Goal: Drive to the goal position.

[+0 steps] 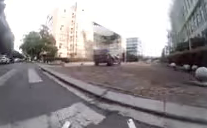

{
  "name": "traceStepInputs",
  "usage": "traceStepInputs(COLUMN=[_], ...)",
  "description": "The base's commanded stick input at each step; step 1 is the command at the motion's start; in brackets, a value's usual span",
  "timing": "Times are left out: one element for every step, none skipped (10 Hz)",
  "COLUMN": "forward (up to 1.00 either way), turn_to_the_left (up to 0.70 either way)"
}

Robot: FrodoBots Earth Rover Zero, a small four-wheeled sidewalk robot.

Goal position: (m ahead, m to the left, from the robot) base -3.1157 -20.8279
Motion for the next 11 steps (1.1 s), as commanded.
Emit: traceStepInputs(forward=[0.45, 0.45, 0.45, 0.45, 0.45, 0.45, 0.45, 0.45, 0.44, 0.4, 0.37], turn_to_the_left=[0.0, 0.0, 0.0, 0.0, 0.0, 0.0, 0.0, -0.19, -0.25, -0.34, -0.91])
